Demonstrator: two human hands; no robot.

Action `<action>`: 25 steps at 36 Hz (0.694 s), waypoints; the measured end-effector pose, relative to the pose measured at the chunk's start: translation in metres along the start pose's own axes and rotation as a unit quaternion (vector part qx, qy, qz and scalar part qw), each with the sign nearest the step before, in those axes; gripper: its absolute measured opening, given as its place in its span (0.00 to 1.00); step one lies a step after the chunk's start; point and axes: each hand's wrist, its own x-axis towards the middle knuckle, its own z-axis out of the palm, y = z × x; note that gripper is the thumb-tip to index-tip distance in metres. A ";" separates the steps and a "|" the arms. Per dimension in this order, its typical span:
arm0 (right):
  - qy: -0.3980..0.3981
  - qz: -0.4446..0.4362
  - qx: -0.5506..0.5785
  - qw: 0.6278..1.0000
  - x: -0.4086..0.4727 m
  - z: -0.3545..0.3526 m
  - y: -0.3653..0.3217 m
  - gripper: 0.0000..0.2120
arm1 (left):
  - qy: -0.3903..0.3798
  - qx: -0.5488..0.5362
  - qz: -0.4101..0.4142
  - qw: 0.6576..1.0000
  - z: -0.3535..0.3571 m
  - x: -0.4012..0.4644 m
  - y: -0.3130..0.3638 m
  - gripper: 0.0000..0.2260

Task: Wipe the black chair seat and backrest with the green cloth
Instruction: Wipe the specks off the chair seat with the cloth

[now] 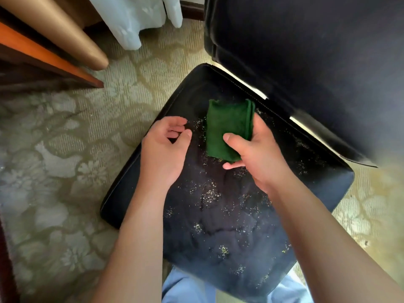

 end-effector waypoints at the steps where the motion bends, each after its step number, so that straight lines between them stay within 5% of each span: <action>1: 0.019 -0.014 -0.023 0.999 0.002 -0.001 -0.002 0.15 | 0.020 0.022 0.004 1.000 -0.002 0.003 -0.004 0.08; 6: 0.102 -0.093 -0.197 0.971 0.013 -0.005 -0.006 0.07 | 0.073 0.187 -0.006 0.980 -0.015 0.014 -0.017 0.13; 12: 0.164 -0.165 -0.395 0.889 0.031 -0.001 -0.009 0.06 | 0.046 0.241 -0.034 0.969 -0.021 0.020 -0.032 0.17; 17: 0.211 -0.155 -0.452 0.853 0.044 0.007 -0.005 0.10 | 0.030 0.229 -0.052 0.972 -0.023 0.022 -0.046 0.18; 25: 0.177 -0.123 -0.512 0.832 0.048 0.022 0.004 0.15 | 0.015 0.195 -0.045 0.980 -0.030 0.026 -0.054 0.19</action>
